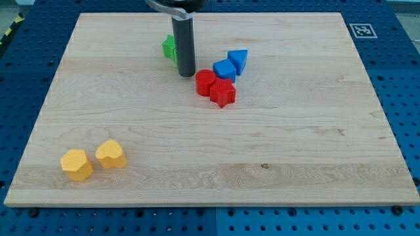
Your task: Move the the green circle to top center
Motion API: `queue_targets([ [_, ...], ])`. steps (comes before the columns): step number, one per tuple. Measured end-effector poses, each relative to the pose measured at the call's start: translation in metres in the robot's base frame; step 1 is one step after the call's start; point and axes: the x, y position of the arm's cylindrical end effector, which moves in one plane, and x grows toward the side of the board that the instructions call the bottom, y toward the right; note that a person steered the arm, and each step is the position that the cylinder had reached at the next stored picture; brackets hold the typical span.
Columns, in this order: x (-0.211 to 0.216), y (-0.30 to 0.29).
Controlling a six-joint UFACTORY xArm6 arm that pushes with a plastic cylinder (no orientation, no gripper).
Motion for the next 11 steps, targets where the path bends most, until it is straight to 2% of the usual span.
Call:
queue_targets([
  [1, -0.024, 0.000],
  [3, -0.035, -0.008],
  [5, -0.054, -0.082],
  [6, -0.054, -0.082],
  [7, -0.056, -0.058],
  [9, -0.080, 0.026],
  [11, -0.083, 0.077],
])
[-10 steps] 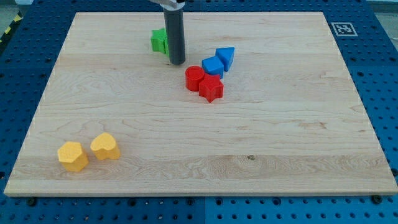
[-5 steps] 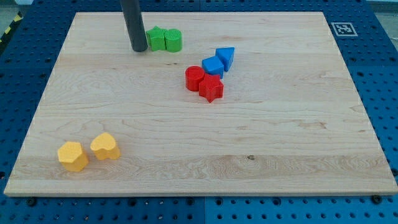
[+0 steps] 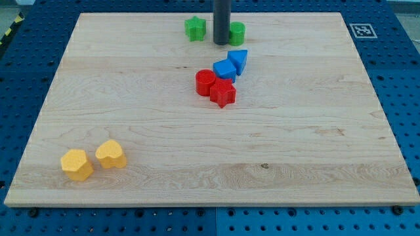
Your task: Move the the green circle to top center
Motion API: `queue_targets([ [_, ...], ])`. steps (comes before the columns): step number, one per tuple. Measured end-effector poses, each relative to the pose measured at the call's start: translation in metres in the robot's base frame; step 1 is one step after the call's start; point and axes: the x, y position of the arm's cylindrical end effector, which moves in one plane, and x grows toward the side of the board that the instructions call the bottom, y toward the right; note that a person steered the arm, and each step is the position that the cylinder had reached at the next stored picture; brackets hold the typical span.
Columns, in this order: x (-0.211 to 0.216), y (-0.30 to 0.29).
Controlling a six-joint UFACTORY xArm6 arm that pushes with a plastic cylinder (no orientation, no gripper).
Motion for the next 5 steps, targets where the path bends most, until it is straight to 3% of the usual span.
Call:
queue_targets([
  [3, 0.005, 0.039],
  [5, 0.006, 0.096],
])
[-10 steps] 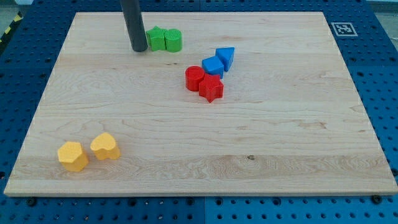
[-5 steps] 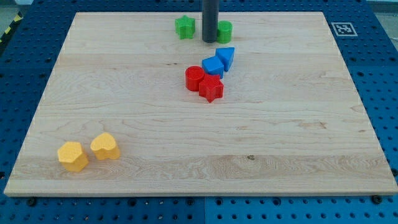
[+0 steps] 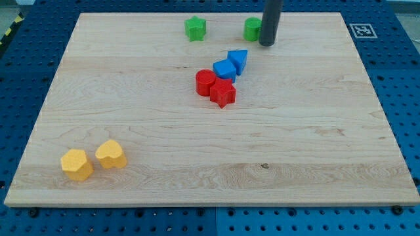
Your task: Move the the green circle to top center
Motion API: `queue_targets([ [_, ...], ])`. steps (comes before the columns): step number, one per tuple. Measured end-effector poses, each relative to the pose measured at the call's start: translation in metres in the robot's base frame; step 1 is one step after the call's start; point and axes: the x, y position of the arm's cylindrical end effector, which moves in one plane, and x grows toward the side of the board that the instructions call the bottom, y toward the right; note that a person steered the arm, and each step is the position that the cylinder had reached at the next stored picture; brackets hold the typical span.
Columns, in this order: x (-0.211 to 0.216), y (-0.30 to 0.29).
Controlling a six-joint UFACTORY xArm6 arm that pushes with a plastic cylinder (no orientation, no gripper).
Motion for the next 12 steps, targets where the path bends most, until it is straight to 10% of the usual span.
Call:
queue_targets([
  [12, -0.049, -0.023],
])
